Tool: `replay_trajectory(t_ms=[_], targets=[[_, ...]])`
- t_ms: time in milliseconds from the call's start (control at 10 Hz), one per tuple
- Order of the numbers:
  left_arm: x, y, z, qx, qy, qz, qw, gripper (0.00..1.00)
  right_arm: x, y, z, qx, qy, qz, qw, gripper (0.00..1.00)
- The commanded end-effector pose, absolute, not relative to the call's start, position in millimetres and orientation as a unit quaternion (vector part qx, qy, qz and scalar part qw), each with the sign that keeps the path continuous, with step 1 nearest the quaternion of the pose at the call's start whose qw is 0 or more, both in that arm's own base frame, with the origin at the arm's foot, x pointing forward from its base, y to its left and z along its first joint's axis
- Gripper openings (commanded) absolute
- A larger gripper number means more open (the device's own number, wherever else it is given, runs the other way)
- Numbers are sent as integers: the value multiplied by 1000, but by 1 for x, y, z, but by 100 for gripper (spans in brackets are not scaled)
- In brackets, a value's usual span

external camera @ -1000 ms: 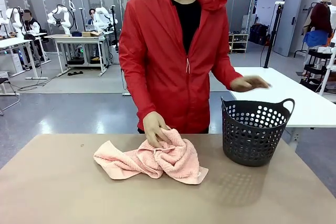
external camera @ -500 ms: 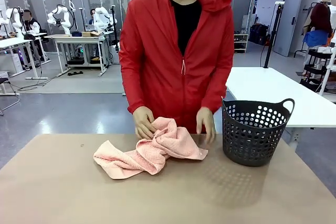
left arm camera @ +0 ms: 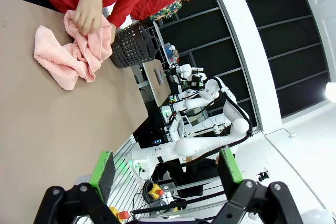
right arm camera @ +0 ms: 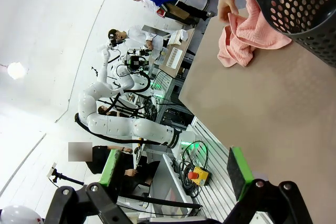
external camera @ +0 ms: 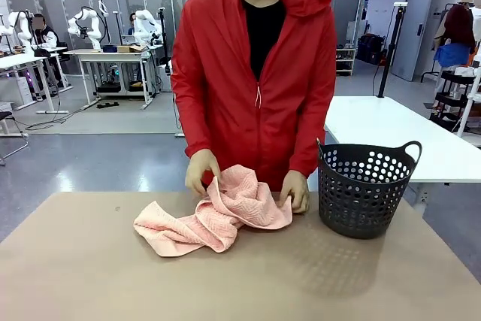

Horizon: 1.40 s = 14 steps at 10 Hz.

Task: Fold the towel.
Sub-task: Grab the top end of the 100 cm Hotel Towel extended by the human.

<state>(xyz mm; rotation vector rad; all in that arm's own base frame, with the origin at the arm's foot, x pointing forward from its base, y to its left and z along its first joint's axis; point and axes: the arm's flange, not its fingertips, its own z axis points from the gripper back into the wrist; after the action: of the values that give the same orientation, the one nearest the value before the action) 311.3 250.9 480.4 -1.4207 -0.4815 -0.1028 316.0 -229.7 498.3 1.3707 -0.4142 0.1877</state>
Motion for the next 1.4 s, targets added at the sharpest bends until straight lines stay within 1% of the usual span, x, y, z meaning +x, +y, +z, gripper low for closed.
replay_trajectory(t_ms=[0, 1300], targets=[[311, 252, 480, -650, -220, -51, 726, 100, 316, -230, 498, 632, -194, 91, 745, 100], [311, 252, 480, -650, -220, -51, 726, 100, 316, -230, 498, 632, -194, 91, 745, 100]])
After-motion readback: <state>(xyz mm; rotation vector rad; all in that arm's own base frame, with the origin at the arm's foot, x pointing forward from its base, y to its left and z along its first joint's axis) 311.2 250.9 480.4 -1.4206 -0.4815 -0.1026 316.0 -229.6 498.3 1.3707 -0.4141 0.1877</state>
